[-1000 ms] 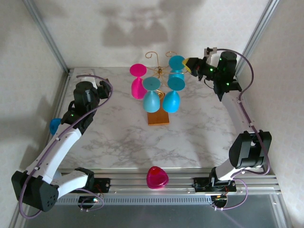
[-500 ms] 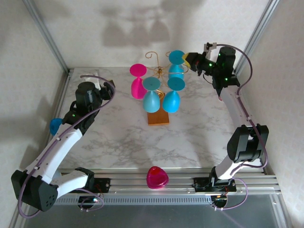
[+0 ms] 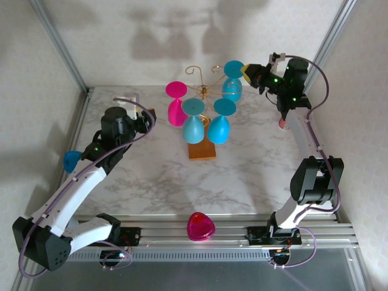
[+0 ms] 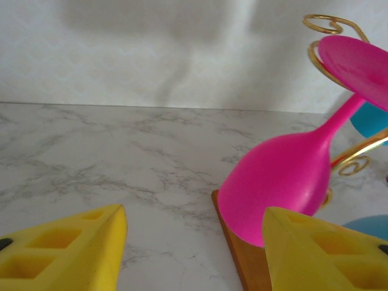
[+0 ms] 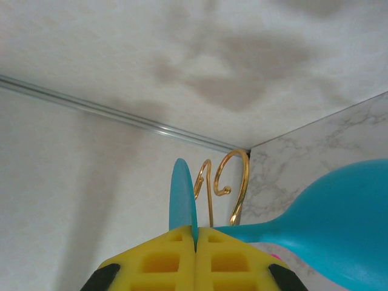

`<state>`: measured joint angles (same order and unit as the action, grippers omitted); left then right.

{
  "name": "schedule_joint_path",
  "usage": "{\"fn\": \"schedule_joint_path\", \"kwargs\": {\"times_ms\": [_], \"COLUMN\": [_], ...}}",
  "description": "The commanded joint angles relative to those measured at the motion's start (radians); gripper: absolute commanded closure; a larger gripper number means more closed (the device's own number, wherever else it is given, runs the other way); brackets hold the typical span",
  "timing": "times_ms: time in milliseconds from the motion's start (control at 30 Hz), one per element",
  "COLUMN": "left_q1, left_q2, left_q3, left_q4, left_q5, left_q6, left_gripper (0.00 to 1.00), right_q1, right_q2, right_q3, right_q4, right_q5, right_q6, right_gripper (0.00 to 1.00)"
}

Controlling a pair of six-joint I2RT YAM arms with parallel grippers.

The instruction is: Take the wine glass off the wine glass rack

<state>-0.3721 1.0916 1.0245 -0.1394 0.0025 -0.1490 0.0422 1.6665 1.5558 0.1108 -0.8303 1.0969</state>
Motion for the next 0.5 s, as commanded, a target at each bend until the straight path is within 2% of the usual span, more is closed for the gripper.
{"fn": "schedule_joint_path", "kwargs": {"times_ms": [0, 267, 467], "left_q1": [-0.016, -0.035, -0.048], "left_q2": [-0.046, -0.084, -0.098], "left_q3": [0.011, 0.009, 0.015], "left_q4": [-0.025, -0.077, -0.140], "left_q5": [0.046, 0.076, 0.062], "left_q6": [0.028, 0.039, 0.026], "left_gripper": [0.40, 0.40, 0.41], "right_q1": [-0.020, -0.079, -0.119], "right_q2": [0.004, -0.052, -0.134], "right_q3": [0.020, -0.045, -0.118], "right_q4": [0.056, 0.031, -0.053], "right_q5": [0.011, 0.019, 0.018], "right_q6": [0.019, -0.008, -0.073], "right_gripper": [1.00, 1.00, 1.00]}}
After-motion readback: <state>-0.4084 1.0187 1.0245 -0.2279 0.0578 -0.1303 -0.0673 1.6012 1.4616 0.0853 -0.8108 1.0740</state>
